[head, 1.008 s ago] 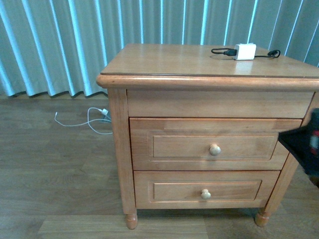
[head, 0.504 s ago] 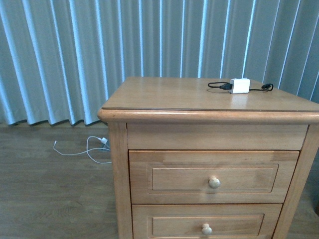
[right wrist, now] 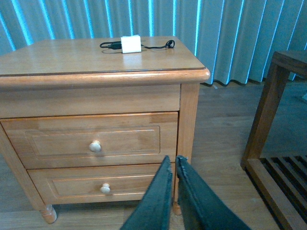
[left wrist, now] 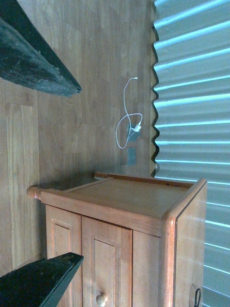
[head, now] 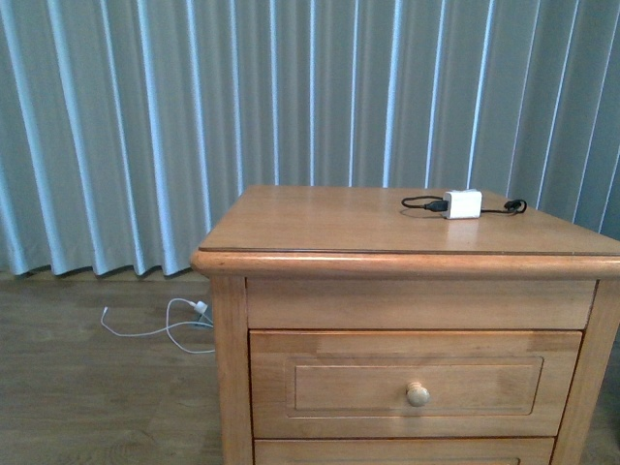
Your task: Place pink marker in drawer with both arms
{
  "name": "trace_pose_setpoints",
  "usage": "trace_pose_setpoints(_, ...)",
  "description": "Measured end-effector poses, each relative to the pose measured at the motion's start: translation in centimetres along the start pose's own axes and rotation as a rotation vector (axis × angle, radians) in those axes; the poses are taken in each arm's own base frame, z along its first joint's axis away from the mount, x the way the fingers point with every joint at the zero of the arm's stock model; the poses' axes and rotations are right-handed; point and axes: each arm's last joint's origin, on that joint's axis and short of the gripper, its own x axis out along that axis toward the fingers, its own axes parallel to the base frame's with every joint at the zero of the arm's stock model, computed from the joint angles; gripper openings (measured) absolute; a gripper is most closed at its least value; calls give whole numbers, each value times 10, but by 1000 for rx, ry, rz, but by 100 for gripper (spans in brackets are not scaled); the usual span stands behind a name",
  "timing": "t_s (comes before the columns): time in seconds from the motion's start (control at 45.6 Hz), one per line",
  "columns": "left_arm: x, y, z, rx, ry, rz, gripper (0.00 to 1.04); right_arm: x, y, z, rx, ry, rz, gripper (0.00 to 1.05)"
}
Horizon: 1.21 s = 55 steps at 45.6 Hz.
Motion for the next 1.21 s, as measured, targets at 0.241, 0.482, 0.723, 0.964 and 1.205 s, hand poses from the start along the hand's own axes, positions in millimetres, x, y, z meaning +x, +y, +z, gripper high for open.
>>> trace_pose_setpoints(0.241,0,0,0,0,0,0,99,-6,0,-8,-3,-6,0,1)
trace_pose_setpoints(0.482,0,0,0,0,1,0,99,-12,0,-14,-3,-3,0,1)
trace_pose_setpoints(0.723,0,0,0,0,1,0,99,-20,0,-16,-3,-3,1,1)
trace_pose_setpoints(0.964,0,0,0,0,1,0,99,-20,0,-16,-3,-3,1,1)
trace_pose_setpoints(1.205,0,0,0,0,1,0,99,-20,0,-16,-5,-3,1,16)
